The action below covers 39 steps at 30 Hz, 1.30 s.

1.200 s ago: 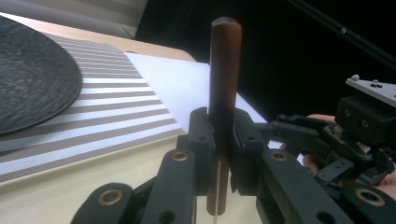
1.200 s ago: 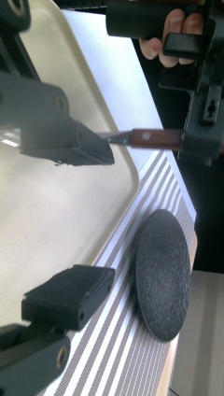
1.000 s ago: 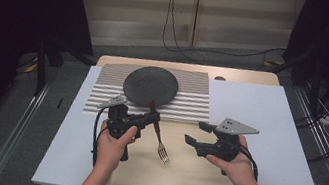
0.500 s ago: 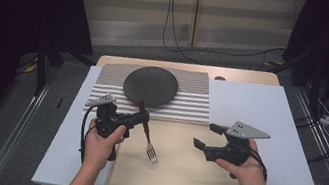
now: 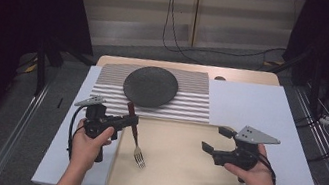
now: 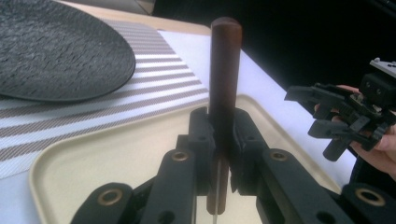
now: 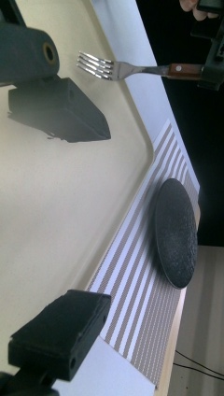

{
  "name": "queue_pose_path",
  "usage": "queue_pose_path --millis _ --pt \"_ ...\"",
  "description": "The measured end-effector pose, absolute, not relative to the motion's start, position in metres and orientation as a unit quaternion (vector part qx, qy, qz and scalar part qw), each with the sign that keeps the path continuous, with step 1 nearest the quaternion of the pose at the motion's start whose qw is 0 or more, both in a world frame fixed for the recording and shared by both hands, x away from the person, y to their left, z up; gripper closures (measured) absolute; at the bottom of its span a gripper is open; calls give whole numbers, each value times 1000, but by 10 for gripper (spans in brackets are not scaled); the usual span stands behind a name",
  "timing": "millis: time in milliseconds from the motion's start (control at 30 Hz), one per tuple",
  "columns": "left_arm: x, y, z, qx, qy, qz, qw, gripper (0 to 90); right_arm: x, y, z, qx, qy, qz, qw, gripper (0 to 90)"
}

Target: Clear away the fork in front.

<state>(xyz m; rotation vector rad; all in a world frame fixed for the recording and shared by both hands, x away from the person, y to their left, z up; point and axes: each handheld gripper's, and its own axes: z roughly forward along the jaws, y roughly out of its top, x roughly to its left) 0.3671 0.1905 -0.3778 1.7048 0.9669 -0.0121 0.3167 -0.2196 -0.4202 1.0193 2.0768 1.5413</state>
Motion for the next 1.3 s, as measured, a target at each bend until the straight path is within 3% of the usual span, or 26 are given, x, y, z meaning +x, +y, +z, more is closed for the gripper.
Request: queue_pose_path --millis 567,1300 --pt "368 204 -389 737 419 -44 528 809 307 -233 -421 365 741 531 189 144" --pt "375 192 -433 762 420 7 493 711 300 -241 -433 375 735 534 185 141"
